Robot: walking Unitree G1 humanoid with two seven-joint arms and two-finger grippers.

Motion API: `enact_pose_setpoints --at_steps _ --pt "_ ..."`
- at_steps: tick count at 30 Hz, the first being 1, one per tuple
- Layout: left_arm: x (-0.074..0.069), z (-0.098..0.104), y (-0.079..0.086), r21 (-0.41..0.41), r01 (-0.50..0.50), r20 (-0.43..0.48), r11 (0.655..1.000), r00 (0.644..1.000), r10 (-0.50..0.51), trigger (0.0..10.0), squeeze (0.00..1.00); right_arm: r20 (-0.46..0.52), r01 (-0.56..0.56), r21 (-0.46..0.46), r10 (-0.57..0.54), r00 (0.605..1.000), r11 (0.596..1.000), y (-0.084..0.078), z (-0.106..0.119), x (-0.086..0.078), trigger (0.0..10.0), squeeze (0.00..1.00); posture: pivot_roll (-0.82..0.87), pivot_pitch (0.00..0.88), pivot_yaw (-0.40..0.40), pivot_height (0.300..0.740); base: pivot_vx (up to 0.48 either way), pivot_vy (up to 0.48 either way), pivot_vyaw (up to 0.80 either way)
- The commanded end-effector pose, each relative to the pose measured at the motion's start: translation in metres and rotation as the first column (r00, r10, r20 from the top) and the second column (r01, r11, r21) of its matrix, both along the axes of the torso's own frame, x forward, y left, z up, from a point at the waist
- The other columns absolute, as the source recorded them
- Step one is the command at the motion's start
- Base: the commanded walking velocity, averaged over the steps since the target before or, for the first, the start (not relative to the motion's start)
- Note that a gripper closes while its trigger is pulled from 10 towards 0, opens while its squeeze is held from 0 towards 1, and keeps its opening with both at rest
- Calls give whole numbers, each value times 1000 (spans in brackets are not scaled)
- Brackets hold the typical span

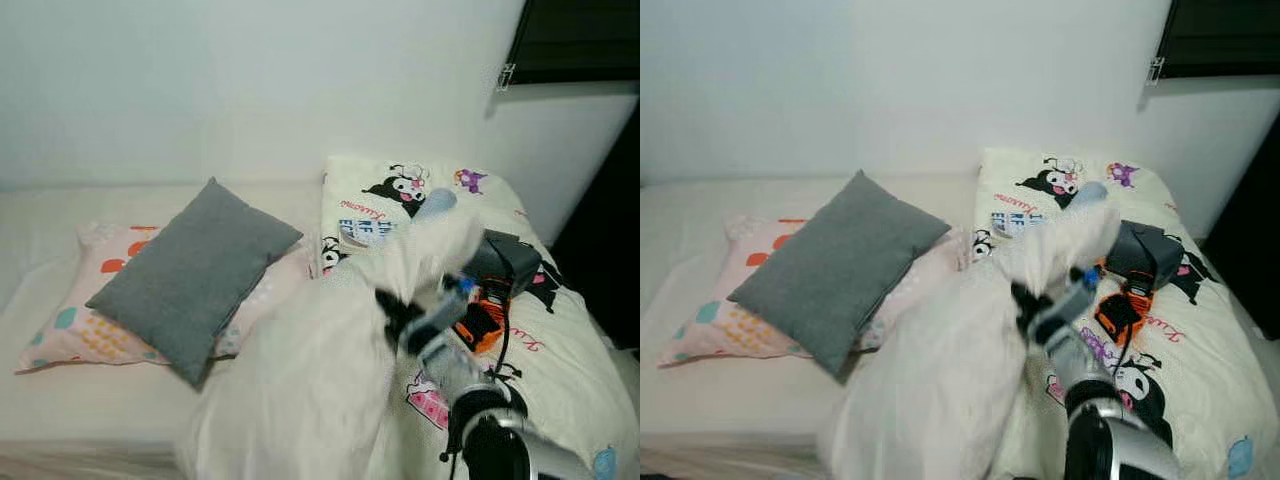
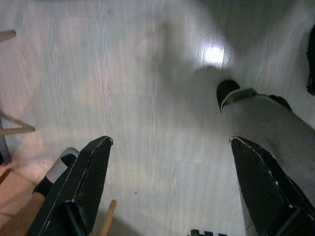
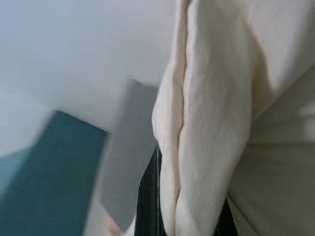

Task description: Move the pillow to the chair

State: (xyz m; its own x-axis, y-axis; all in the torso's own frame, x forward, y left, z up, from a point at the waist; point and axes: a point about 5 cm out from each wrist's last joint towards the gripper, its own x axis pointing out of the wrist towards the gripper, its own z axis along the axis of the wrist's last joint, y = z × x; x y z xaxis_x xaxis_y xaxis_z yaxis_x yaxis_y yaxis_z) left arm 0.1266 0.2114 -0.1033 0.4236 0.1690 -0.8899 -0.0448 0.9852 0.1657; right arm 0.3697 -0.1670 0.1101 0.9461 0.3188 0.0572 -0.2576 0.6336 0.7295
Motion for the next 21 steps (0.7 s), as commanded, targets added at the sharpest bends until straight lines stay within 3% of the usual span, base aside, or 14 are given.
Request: enact_pose_setpoints --at_steps 1,3,9,12,14,16,17,18,19,21 --pt "-4 0 6 3 -29 -11 1000 1000 29 10000 0 261 -34 24 27 965 999 3 61 17 0 0 -106 45 44 740 0 0 0" --pt "-4 0 6 -5 -44 -11 999 999 44 10000 0 369 -58 -2 55 928 998 10 92 21 0 0 -107 41 41 740 0 0 0" --pt "-3 -1 2 -13 -47 -18 999 999 47 10000 0 443 -49 -106 91 892 993 24 115 21 0 0 -105 33 35 740 -199 0 0" --pt "-1 -1 0 -16 -40 -13 999 999 40 10000 0 528 -54 -126 113 842 991 35 137 17 0 0 -103 29 33 740 -141 0 688" --pt "0 0 -1 -13 -33 -10 999 999 33 10000 0 597 -109 -131 166 785 985 43 153 10 0 0 -102 28 34 740 0 0 800" --pt "0 0 -1 -13 -33 -10 999 999 33 10000 0 597 -109 -131 166 785 985 43 153 10 0 0 -102 28 34 740 0 0 800" --pt "0 0 -1 -11 -25 -10 1000 1000 25 10000 0 663 -185 -175 255 704 967 59 170 -2 0 0 -106 21 35 740 0 0 800" --pt "1 0 -1 -10 -23 -9 1000 1000 23 10000 0 684 -218 -195 291 669 956 66 176 -7 0 0 -106 21 35 740 0 0 800" --pt "1 0 -1 -10 -23 -9 1000 1000 23 10000 0 684 -218 -195 291 669 956 66 176 -7 0 0 -106 21 35 740 0 0 800" --pt "1 0 -1 -11 -22 -7 1000 1000 22 10000 0 700 -274 -230 355 619 934 80 180 -17 0 0 -109 18 34 740 0 0 800"
